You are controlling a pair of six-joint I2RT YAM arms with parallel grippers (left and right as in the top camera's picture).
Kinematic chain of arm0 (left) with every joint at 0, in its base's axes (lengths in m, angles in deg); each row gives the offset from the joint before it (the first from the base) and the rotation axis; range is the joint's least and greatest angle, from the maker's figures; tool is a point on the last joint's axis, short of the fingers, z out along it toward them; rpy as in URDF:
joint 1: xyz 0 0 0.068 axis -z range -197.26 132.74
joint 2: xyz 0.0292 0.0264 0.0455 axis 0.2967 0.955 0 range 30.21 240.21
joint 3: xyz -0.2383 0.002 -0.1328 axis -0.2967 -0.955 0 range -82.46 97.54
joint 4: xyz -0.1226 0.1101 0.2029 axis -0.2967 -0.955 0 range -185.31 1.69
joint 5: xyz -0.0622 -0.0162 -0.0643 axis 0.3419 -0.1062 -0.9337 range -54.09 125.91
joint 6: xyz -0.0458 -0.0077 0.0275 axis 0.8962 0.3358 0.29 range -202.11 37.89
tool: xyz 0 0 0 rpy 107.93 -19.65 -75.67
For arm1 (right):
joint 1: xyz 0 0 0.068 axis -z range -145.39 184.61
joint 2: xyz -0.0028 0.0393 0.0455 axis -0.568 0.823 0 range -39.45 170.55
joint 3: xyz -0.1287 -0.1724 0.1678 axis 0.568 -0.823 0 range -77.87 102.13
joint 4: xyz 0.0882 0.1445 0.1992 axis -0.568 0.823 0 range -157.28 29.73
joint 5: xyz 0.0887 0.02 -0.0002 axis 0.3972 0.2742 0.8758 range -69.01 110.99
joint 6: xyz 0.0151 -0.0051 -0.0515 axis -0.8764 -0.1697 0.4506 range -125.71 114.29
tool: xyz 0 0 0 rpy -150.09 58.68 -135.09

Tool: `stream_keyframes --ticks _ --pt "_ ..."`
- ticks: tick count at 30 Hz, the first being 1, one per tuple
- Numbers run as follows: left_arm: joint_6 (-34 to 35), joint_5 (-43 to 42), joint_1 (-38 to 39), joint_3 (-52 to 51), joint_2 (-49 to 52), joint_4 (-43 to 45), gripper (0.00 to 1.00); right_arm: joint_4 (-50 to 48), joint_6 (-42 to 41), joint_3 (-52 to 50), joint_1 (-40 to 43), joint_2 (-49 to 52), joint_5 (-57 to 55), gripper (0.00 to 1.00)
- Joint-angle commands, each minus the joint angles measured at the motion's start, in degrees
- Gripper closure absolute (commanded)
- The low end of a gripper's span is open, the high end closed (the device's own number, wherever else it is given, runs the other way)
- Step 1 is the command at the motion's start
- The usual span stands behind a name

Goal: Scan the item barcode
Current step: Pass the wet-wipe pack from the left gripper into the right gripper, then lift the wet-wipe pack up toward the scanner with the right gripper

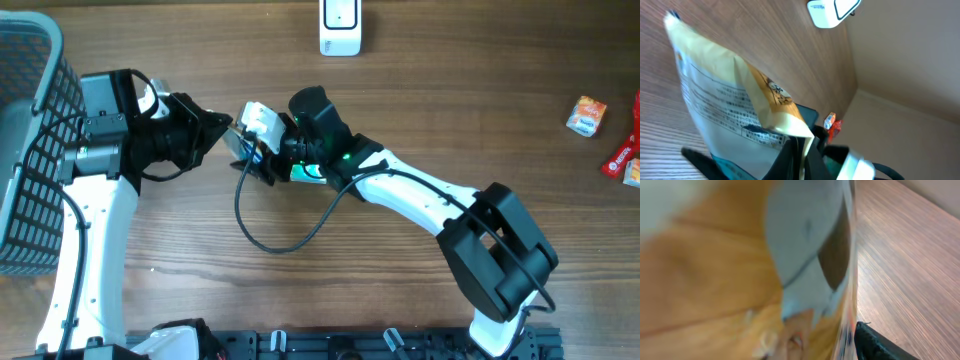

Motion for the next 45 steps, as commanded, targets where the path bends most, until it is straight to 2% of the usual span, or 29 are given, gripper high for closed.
stream_keyframes --ticks 1,3,4,5,6,7,11,13,14,18,19,20,22,23,25,30,38,41,45 --pt "1.11 -3.82 -0.02 1.57 -2.12 0.87 0.96 -0.07 -2.19 -0.61 -0.02 2.43 -4.63 0.33" --pt "1.36 -3.78 -0.07 1.57 -2.54 1.22 0.96 0.04 -2.21 -0.61 -0.02 2.51 -4.63 0.35" --pt "1.51 -3.76 -0.07 1.57 -2.64 1.29 0.96 0.09 -2.23 -0.61 -0.02 2.51 -4.66 0.41" --pt "1.51 -3.76 -0.09 1.57 -2.73 1.29 0.96 0.11 -2.38 -0.61 -0.02 2.51 -5.03 0.49" --pt "1.51 -3.74 -0.13 1.57 -2.8 1.29 0.96 0.09 -2.97 -0.61 -0.02 2.51 -5.77 0.64" --pt "1.51 -3.76 -0.31 1.57 -2.78 1.27 0.96 0.0 -4.07 -0.61 -0.02 2.51 -6.97 0.68" --pt "1.53 -3.78 -0.5 1.57 -2.78 1.2 0.96 -0.59 -5.16 -0.61 -0.02 2.51 -8.87 0.71" --pt "1.53 -3.8 -0.5 1.57 -2.78 1.18 0.96 -0.96 -5.22 -0.59 -0.02 2.51 -8.85 0.82" --pt "1.53 -3.8 -0.5 1.57 -2.78 1.18 0.96 -1.14 -5.53 -0.59 -0.02 2.51 -8.85 0.95" --pt "1.44 -3.72 -0.5 1.57 -2.78 1.18 0.96 -2.38 -8.22 -0.59 -0.02 2.49 -8.59 0.96" --pt "1.42 -3.45 -0.5 1.57 -2.78 1.2 0.92 -2.56 -8.2 -0.59 0.02 2.32 -8.15 0.96" --pt "1.16 -3.06 -0.5 1.57 -2.78 1.2 0.83 -2.6 -8.22 -0.59 0.07 2.14 -8.17 0.96" --pt "-1.27 -0.59 -0.5 1.57 -2.78 1.2 0.28 -2.36 -9.22 -0.55 0.52 1.05 -8.22 0.96" --pt "-1.79 0.83 -0.5 1.57 -2.78 1.2 0.1 -2.25 -10.16 -0.55 0.94 0.39 -8.2 0.96" --pt "-3.23 3.89 -0.5 1.55 -2.78 1.22 0.0 -2.01 -12.09 -0.55 2.01 -1.01 -8.17 0.96" --pt "-4.37 13.73 -0.5 1.55 -2.78 0.76 0.0 -0.76 -18.34 -0.55 7.08 -5.77 -6.99 0.96" --pt "-4.42 26.53 -0.5 1.55 -2.78 -3.85 0.0 -1.36 -29.42 -0.55 16.9 -8.39 8.98 0.96" --pt "-7.26 30.8 -0.5 1.55 -2.78 -6.25 0.0 -2.01 -38.07 -0.55 21.24 -8.39 13.6 0.96" --pt "-7.39 38.25 -0.5 1.53 -2.56 -10.08 0.0 -7.61 -48.72 -0.55 25.79 -8.39 24.44 0.96"
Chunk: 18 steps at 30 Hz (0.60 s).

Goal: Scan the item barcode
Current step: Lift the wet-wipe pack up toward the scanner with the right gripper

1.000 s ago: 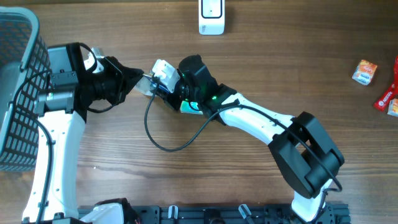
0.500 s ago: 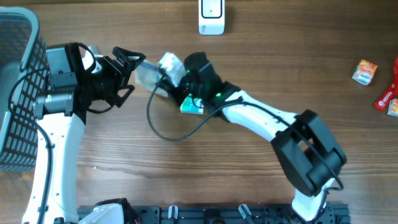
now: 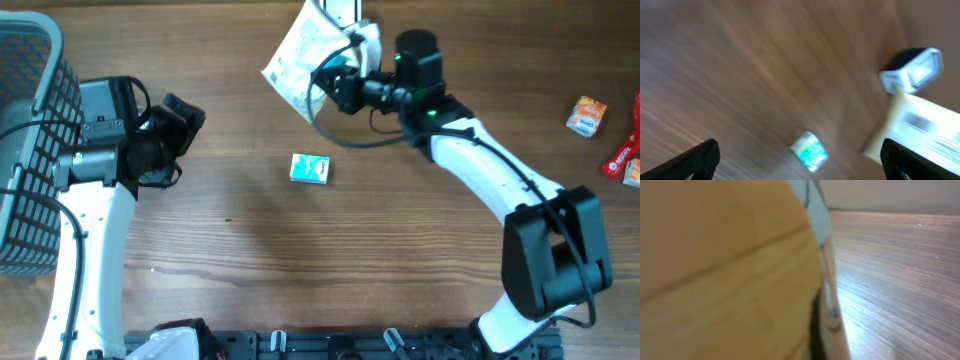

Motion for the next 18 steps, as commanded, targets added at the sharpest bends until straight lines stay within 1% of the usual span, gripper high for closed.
stream_keyframes --ticks 1,4,9,12,18 --pt "-2.14 10.01 -0.2 1.2 -0.81 -3.04 0.0 -5.29 -15.3 0.28 4.79 -1.44 14.32 0.96" --pt "-2.14 11.63 -0.17 1.2 -0.7 -4.46 0.0 -8.55 -25.79 0.28 8.68 -1.44 19.58 0.96" --pt "-2.16 11.69 -0.17 1.2 -0.7 -5.35 0.0 -8.66 -38.64 0.28 14.16 -1.42 25.29 0.96" --pt "-2.14 11.67 -0.17 1.2 -0.7 -6.19 0.0 -8.55 -48.24 0.28 17.99 -1.4 31.04 0.96" --pt "-2.16 11.67 -0.17 1.2 -0.7 -7.3 0.0 -8.55 -54.21 0.28 21.77 -1.38 37.81 0.96"
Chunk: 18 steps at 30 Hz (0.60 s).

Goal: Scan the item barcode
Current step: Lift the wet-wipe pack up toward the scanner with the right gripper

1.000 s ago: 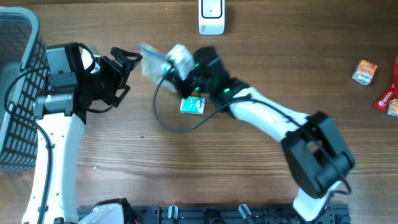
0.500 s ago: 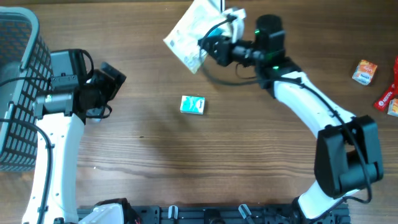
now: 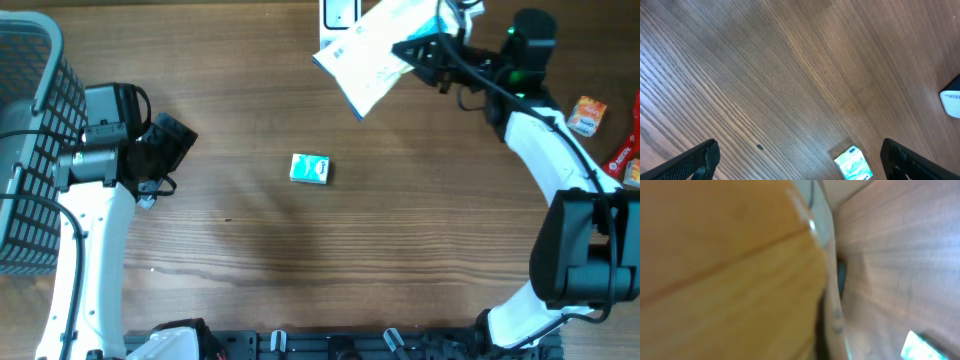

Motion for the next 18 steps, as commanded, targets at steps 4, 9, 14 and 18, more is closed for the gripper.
stream_keyframes --ticks 4,9,14,18 --pt "-1.14 1.22 -0.17 1.2 -0.7 -0.9 0.0 -1.62 -8.24 0.26 1.95 -1.25 13.14 0.96" --pt "-1.11 1.22 -0.17 1.2 -0.7 -0.98 0.0 -1.62 -7.06 0.26 1.92 -1.16 16.11 0.96" --pt "-1.14 1.22 -0.17 1.2 -0.7 -0.98 0.0 -1.66 -7.04 0.26 1.92 -1.16 15.5 0.96" --pt "-1.14 1.22 -0.17 1.2 -0.7 -0.96 0.0 -1.73 -7.1 0.26 1.92 -1.16 14.82 0.96"
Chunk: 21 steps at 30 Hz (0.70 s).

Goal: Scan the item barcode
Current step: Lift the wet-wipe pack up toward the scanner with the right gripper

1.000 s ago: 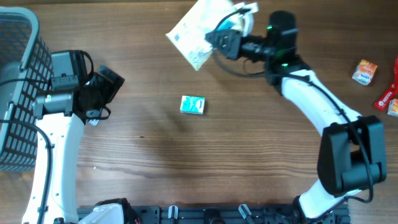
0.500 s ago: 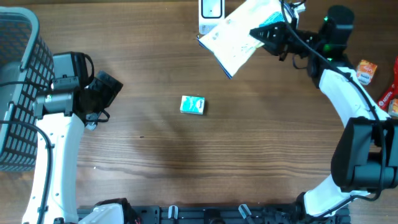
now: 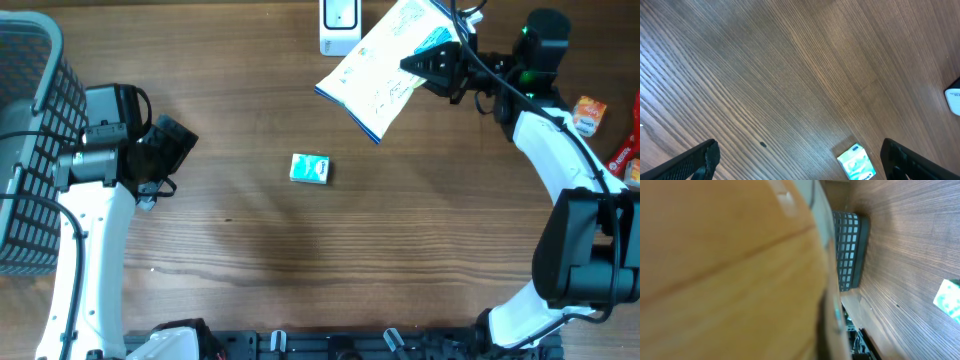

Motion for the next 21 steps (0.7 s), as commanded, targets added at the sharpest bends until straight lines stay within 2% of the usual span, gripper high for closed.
stream_keyframes --ticks 1,5,7,9,12,14,17,21 --pt "-0.96 1.2 -0.17 1.2 -0.7 -0.04 0.0 -0.85 0.26 0.26 0.17 -1.16 0.96 0.96" --pt "-0.98 1.2 -0.17 1.2 -0.7 -0.04 0.0 -2.27 0.26 0.26 -0.04 -1.16 -0.66 0.96" --pt "-0.98 1.22 -0.17 1.2 -0.7 -0.04 0.0 -6.54 -0.66 0.28 -0.9 -1.18 -2.23 0.96" --pt "-0.98 1.22 -0.17 1.2 -0.7 -0.04 0.0 -13.97 -3.69 0.28 -2.14 -1.18 -3.34 0.96" --pt "-0.96 1.22 -0.17 1.2 -0.7 0.0 0.0 -33.55 -9.01 0.57 -4.15 -1.18 -5.2 0.95" --pt "-0.96 1.22 -0.17 1.2 -0.7 0.04 0.0 -39.5 -10.82 1.79 -4.61 -1.18 -6.14 0.95" --pt "-0.96 1.2 -0.17 1.2 -0.7 -0.02 0.0 -35.95 -6.49 4.48 -4.61 -1.18 -6.43 0.96" --pt "-0.96 1.2 -0.17 1.2 -0.7 -0.02 0.0 -24.9 6.21 5.84 -4.61 -1.18 -9.9 0.96"
